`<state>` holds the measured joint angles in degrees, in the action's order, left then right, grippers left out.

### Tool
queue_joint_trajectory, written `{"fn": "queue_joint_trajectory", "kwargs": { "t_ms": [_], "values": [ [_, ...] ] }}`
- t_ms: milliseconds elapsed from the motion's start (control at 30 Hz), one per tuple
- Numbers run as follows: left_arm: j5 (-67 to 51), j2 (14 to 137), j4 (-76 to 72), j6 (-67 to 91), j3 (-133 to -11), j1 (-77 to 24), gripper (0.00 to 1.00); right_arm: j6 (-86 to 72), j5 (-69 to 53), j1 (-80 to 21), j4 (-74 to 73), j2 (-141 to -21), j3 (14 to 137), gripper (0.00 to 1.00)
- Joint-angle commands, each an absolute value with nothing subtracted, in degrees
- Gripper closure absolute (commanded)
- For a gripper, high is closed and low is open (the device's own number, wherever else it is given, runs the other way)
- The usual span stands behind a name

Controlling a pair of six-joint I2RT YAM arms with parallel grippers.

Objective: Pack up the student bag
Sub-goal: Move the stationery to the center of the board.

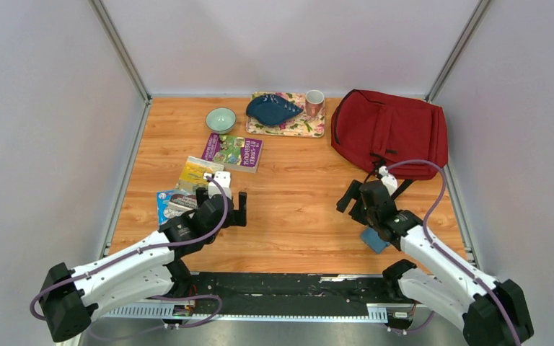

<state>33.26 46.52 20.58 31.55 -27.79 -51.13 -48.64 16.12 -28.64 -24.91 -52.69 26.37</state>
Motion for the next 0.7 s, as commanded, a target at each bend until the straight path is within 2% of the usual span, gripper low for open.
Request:
{"fn": "queue_joint_trajectory", "kwargs": {
  "t_ms": [0,33,233,400,533,600,667],
  "values": [
    [29.97,47.02,16.26,30.50,-27.60,-50.36,0.01,-40.61,0.89,-30.40,-22.94,-48.08,29.27,0.13],
    [29.71,47.20,15.91,30.41,-27.68,-50.19,0.01,-40.78,-1.21,-31.28,-23.55,-47.38,29.53,0.13],
    [28.39,48.25,14.94,29.97,-27.95,-49.57,0.01,-54.21,4.92,-41.56,-36.46,-45.62,28.22,0.14],
    [27.07,47.99,14.94,29.27,-28.13,-48.43,0.01,-70.70,13.69,-48.77,-53.41,-45.18,28.48,0.11],
    [25.41,47.29,14.15,29.27,-27.69,-47.29,0.01,-78.04,20.20,-48.87,-59.41,-43.16,27.78,0.09],
    [24.53,47.46,13.89,29.27,-27.69,-46.59,0.01,-78.57,24.33,-48.52,-58.45,-42.98,27.42,0.02],
    [23.56,47.90,13.71,29.18,-27.86,-46.23,0.01,-74.29,28.01,-44.85,-58.45,-43.94,28.47,0.02]
  ]
}}
